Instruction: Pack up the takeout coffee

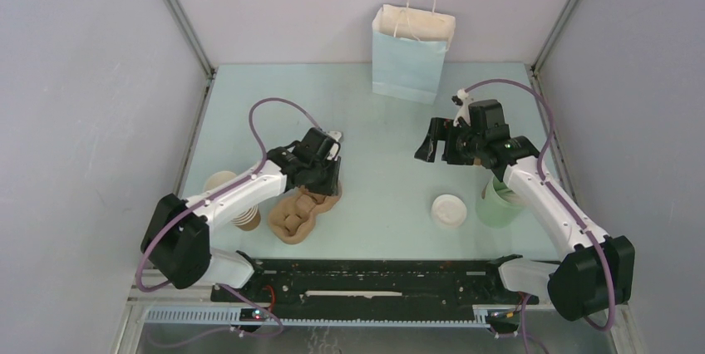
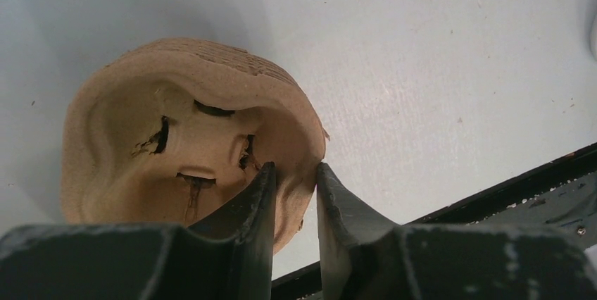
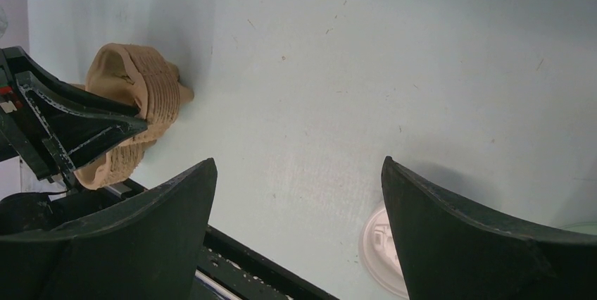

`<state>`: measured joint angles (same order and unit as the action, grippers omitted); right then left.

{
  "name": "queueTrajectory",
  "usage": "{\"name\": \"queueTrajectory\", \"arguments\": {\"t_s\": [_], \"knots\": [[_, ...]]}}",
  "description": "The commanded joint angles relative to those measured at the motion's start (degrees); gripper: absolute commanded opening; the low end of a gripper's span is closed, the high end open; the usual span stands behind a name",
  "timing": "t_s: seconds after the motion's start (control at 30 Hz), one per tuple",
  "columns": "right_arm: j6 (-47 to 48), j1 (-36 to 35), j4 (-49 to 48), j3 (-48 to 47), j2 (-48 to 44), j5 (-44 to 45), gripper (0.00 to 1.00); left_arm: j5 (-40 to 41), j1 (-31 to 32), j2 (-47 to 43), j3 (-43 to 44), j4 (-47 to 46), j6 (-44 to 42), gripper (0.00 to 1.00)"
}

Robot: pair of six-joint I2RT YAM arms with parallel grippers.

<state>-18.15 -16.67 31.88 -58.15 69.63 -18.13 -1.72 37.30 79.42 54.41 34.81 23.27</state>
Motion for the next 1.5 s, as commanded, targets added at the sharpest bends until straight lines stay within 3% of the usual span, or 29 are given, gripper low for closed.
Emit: {"name": "queueTrajectory", "arguments": {"t_s": [0.0,0.1,0.5,1.1,1.17,1.2,1.3,1.4,1.47], "knots": [[0.5,-0.4,-1.8,0.4,0.0,-0.4,0.95,1.1,-0.2,-0.7,0.2,0.0,-1.1,0.24],[0.5,-0.5,-1.9,0.3,0.1,-0.3,0.95,1.5,-0.2,-1.8,1.1,1.3,-1.6,0.14],[0.3,-0.7,-2.4,0.4,0.4,-0.5,0.95,6.9,-0.1,-8.7,4.1,7.1,-3.1,0.0],[-1.9,-5.7,-5.0,0.3,1.8,-0.4,0.96,11.0,0.1,-19.3,9.3,11.4,-1.8,0.0],[-2.1,-6.3,-5.1,0.4,1.8,-0.1,0.96,8.1,0.0,-18.0,8.3,12.1,-2.1,0.13],[-2.1,-6.6,-5.0,0.3,1.8,0.1,0.96,6.5,0.0,-17.2,7.5,12.5,-2.1,0.28],[-2.2,-7.1,-4.7,0.3,1.8,0.7,0.96,3.4,0.1,-15.3,4.4,13.7,-2.7,0.57],[-2.2,-7.2,-4.3,0.3,1.9,0.9,0.96,3.5,-0.2,-13.3,2.0,14.0,-4.7,0.72],[-2.0,-7.3,-4.2,0.3,1.9,1.0,0.96,2.8,-0.2,-11.1,1.5,13.0,-6.0,0.76]]}}
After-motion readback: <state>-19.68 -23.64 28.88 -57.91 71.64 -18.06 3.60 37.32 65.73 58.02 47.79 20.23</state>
